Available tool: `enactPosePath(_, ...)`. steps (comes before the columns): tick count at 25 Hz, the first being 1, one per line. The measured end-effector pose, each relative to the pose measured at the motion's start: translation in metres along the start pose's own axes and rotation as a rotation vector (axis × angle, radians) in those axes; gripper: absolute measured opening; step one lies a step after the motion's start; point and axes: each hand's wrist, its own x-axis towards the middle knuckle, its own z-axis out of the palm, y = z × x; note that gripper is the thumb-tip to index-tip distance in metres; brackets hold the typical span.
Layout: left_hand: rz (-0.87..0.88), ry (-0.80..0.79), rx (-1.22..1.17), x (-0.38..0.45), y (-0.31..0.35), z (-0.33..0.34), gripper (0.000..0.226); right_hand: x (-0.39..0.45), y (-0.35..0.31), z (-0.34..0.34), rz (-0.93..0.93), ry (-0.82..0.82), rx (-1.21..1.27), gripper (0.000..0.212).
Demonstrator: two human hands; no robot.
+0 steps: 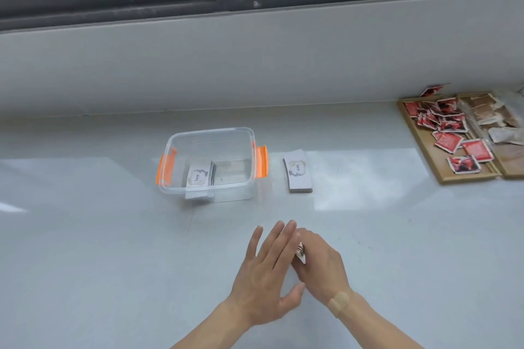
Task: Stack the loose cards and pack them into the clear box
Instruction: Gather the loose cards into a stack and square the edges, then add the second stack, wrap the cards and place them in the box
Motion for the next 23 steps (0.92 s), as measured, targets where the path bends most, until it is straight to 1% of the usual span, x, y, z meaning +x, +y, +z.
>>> enactPosePath(2, 0.007, -0.017, 0.010, 0.000, 0.002, 0.002, 0.082, 0.004, 0.003, -0.002, -0.008, -0.030, -0.007, 0.018)
enactPosePath(5, -0.012, -0.091, 0.032, -0.001, 0.001, 0.008, 0.080, 0.005, 0.010, -0.003, 0.028, -0.104, 0.050, 0.014)
enactPosePath(7, -0.023, -0.104, 0.042, 0.006, 0.000, 0.007, 0.080, 0.005, 0.013, -0.003, 0.058, -0.107, 0.090, 0.015)
enactPosePath(9, -0.032, -0.083, 0.020, 0.009, -0.003, 0.007, 0.078, 0.005, 0.015, -0.003, 0.094, -0.097, 0.141, 0.015)
enactPosePath(10, -0.084, -0.057, -0.048, 0.010, -0.005, 0.007, 0.076, 0.005, 0.016, -0.003, 0.121, -0.092, 0.166, 0.014)
enactPosePath(11, -0.188, -0.021, -0.149, 0.013, -0.007, 0.006, 0.073, 0.007, 0.018, -0.005, 0.153, -0.111, 0.205, 0.012)
enactPosePath(12, -0.339, 0.009, -0.275, 0.019, -0.009, 0.004, 0.068, 0.011, 0.021, -0.008, 0.185, -0.166, 0.259, 0.013)
enactPosePath(13, -0.508, 0.006, -0.421, 0.025, -0.012, 0.002, 0.062, 0.015, 0.023, -0.012, 0.211, -0.256, 0.316, 0.017)
enactPosePath(14, -0.647, -0.041, -0.585, 0.031, -0.016, 0.001, 0.054, 0.018, 0.025, -0.017, 0.229, -0.354, 0.369, 0.023)
enactPosePath(15, -0.752, -0.115, -0.729, 0.037, -0.021, 0.001, 0.049, 0.021, 0.026, -0.021, 0.243, -0.432, 0.411, 0.031)
enactPosePath(17, -0.845, -0.254, -0.867, 0.042, -0.029, 0.002, 0.038, 0.027, 0.031, -0.027, 0.280, -0.497, 0.472, 0.042)
enactPosePath(19, -0.899, -0.343, -0.930, 0.044, -0.033, 0.005, 0.030, 0.032, 0.035, -0.030, 0.334, -0.507, 0.519, 0.043)
enactPosePath(21, -0.937, -0.385, -0.958, 0.046, -0.032, 0.011, 0.027, 0.036, 0.039, -0.032, 0.391, -0.530, 0.575, 0.040)
enactPosePath(23, -0.965, -0.378, -1.006, 0.052, -0.030, 0.013, 0.027, 0.041, 0.042, -0.035, 0.417, -0.560, 0.625, 0.038)
